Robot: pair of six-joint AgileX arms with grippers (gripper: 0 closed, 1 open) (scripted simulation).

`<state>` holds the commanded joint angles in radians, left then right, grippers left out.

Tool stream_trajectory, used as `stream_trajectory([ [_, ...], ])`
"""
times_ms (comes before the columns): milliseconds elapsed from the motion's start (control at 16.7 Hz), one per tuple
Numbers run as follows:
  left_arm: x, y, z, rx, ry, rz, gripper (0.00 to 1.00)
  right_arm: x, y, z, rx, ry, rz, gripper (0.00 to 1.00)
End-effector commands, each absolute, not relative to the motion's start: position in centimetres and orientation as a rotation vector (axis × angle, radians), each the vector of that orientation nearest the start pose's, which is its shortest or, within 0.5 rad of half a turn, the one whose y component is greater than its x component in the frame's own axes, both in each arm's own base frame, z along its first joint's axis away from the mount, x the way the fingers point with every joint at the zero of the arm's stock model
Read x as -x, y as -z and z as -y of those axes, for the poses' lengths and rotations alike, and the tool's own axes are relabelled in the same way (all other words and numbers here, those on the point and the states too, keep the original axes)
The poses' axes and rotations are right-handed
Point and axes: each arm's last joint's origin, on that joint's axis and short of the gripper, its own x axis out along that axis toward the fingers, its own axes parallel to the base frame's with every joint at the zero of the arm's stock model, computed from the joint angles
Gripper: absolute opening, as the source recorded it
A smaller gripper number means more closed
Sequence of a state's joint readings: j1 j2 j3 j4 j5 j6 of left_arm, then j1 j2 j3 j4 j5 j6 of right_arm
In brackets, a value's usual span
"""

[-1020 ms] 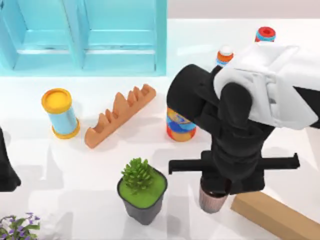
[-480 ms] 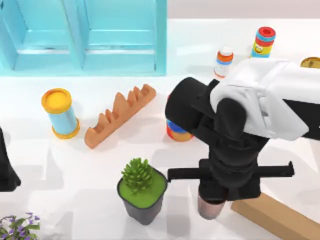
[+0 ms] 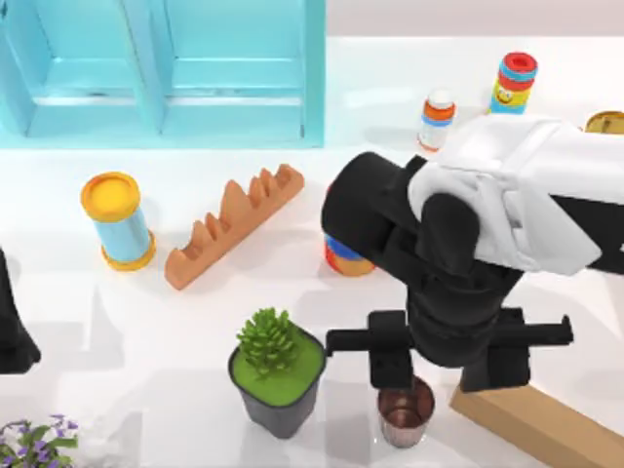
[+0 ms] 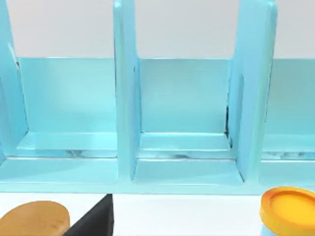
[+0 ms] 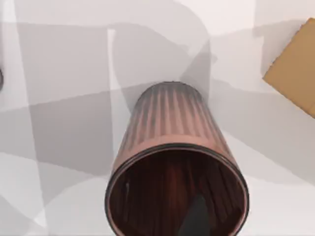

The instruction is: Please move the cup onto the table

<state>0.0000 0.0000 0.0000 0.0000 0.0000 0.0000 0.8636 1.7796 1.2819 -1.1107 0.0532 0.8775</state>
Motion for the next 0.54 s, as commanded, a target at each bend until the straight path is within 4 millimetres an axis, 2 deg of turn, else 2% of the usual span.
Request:
stream_trajectory([
  [180, -10.57, -16.00, 0.12, 0.000, 0.000, 0.000, 1.00, -20.77, -19.49, -24.45, 0.041, 0.057, -1.554, 0.98],
  [540, -10.57, -16.00, 0.12, 0.000, 0.000, 0.000, 1.00, -20.77, -19.49, -24.45, 0.041, 0.057, -1.554, 1.00],
])
